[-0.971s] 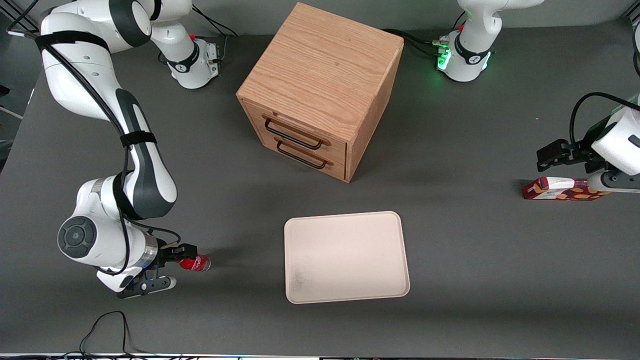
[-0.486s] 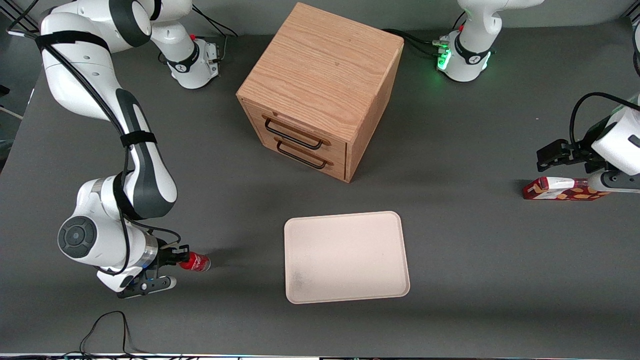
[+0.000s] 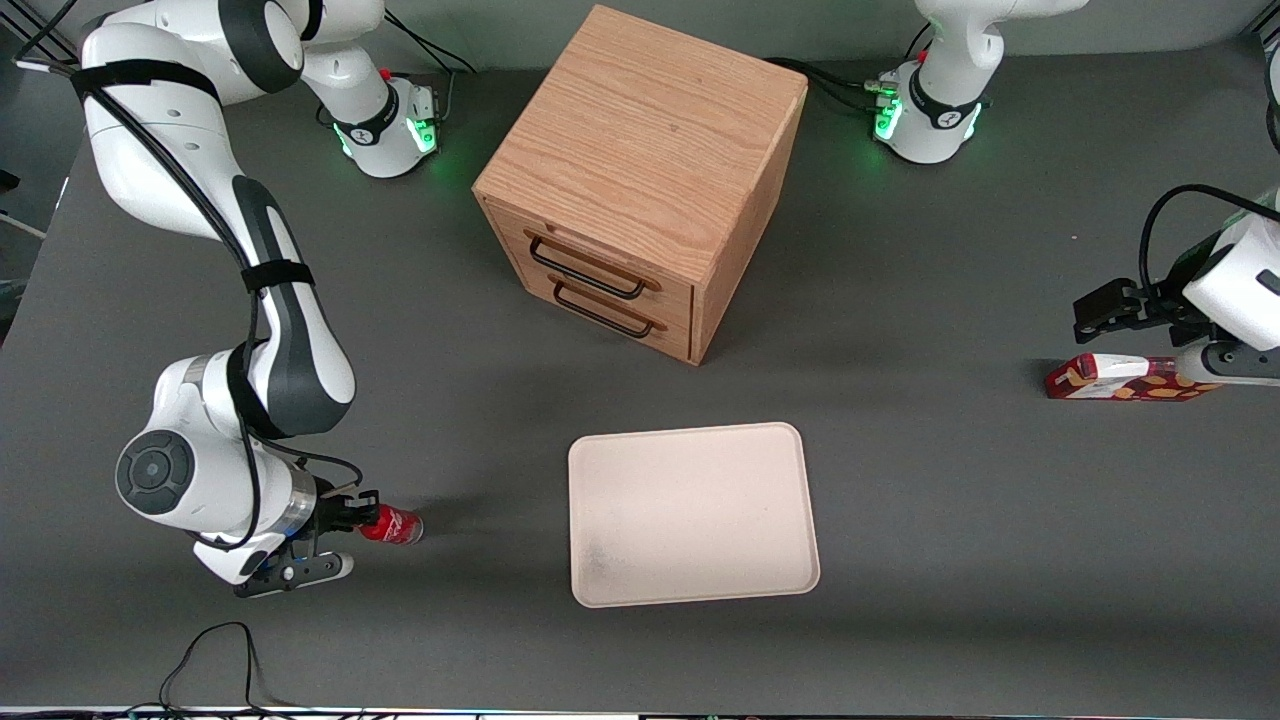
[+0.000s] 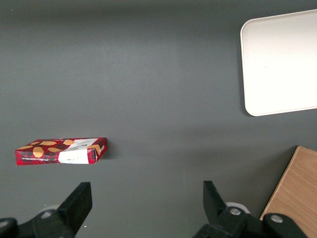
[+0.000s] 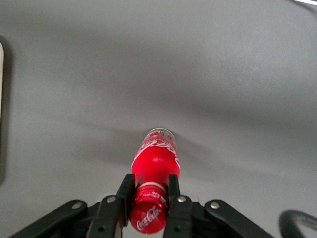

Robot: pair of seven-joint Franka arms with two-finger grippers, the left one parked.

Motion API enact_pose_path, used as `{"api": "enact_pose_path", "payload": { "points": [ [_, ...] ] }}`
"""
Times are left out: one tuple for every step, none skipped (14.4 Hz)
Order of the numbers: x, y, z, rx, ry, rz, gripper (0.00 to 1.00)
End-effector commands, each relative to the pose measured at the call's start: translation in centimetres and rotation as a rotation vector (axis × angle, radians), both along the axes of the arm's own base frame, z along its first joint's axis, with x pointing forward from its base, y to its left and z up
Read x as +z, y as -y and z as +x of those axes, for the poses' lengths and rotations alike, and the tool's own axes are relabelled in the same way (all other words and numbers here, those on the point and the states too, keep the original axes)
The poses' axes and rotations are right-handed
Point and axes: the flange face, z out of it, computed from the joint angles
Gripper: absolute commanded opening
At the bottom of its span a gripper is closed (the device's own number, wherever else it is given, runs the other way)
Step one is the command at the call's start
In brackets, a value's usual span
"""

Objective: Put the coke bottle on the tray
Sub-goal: 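Close the right gripper around the bottle's neck, then lift the bottle and carry it over the cream tray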

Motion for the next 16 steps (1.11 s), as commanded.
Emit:
{"api": "enact_pose_path", "payload": {
  "points": [
    [4.8,-0.2,-0.5,0.009,0.008,-0.013,0.0],
    [6.6,0.0,-0.5,0.004,-0.008,-0.016,0.0],
    [8.6,0.1,-0.6,0.003,-0.02,-0.018,0.0],
    [10.4,0.3,-0.7,0.002,-0.029,-0.02,0.0],
    [11.6,0.5,-1.0,0.0,-0.048,-0.024,0.0],
    [12.4,0.4,-1.5,0.002,-0.076,-0.027,0.0],
    [14.4,0.5,-2.2,0.002,-0.092,-0.03,0.0],
    [16.4,0.4,-3.1,0.005,-0.1,-0.03,0.0],
    [18.3,0.6,-4.0,0.005,-0.108,-0.033,0.0],
    [20.5,0.7,-5.2,0.006,-0.114,-0.033,0.0],
    [22.1,0.6,-6.3,0.009,-0.129,-0.036,0.0],
    [24.1,0.7,-7.5,0.012,-0.133,-0.036,0.0],
    [26.0,0.8,-8.6,0.017,-0.126,-0.034,0.0],
    [27.2,0.8,-9.2,0.019,-0.112,-0.032,0.0],
    [27.9,0.8,-9.7,0.027,-0.112,-0.032,0.0],
    [27.6,0.7,-10.3,0.03,-0.14,-0.033,0.0]
  ]
}}
